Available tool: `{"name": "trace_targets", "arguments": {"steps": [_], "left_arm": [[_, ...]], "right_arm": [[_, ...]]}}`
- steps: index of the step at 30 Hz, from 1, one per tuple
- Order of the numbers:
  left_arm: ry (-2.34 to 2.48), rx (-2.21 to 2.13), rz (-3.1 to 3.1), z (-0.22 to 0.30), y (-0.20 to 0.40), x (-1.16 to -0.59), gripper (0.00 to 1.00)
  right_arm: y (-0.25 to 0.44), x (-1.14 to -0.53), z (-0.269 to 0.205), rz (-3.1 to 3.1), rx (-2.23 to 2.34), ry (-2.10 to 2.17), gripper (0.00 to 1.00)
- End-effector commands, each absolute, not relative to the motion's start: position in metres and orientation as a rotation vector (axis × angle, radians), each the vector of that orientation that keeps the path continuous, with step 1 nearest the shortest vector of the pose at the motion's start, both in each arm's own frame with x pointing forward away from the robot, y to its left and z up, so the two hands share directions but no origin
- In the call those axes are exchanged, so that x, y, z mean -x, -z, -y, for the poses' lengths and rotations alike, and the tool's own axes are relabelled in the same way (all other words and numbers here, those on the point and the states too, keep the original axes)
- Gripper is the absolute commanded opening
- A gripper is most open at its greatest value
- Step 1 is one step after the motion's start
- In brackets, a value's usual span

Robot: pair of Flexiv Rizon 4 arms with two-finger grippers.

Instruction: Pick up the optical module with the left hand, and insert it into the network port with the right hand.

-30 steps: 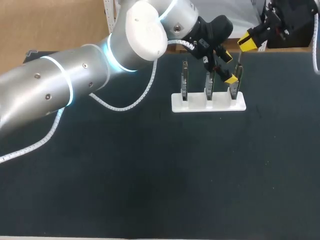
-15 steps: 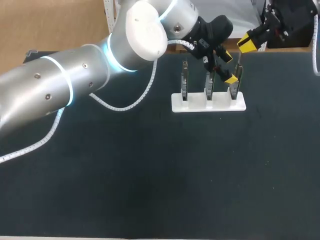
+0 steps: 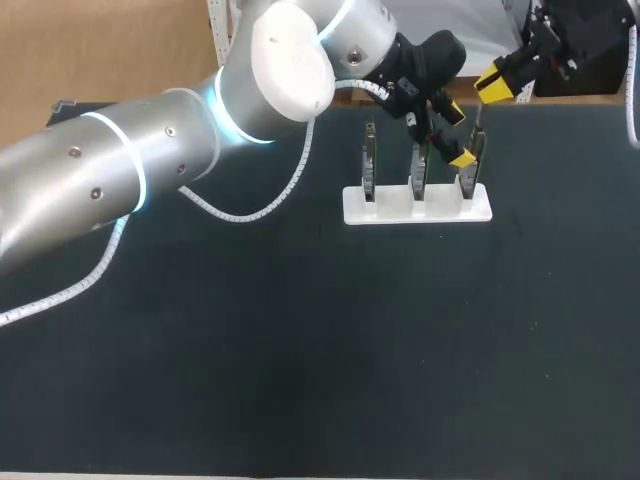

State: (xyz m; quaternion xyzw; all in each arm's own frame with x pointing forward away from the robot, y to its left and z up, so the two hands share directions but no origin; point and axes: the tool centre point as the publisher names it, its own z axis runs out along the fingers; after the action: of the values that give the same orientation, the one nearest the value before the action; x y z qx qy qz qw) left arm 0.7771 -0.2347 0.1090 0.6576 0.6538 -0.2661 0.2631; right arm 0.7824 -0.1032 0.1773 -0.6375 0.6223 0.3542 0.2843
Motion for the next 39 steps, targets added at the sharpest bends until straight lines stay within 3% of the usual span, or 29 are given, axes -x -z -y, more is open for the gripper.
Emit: {"name": "trace_targets", "arguments": {"steps": [1,39], "left_arm": [[0.721,-1.784,-1.768,0.235,-0.109,-0.779,1.0],[0.721,-1.784,-1.768,0.235,-0.109,-0.779,1.0]], "right_arm": [[-0.176,-0.779,0.103,-1.67,1.695,-0.939,0.0],[-0.174,-0.779,0.104,-1.655,1.716,-0.964,0.0]]}}
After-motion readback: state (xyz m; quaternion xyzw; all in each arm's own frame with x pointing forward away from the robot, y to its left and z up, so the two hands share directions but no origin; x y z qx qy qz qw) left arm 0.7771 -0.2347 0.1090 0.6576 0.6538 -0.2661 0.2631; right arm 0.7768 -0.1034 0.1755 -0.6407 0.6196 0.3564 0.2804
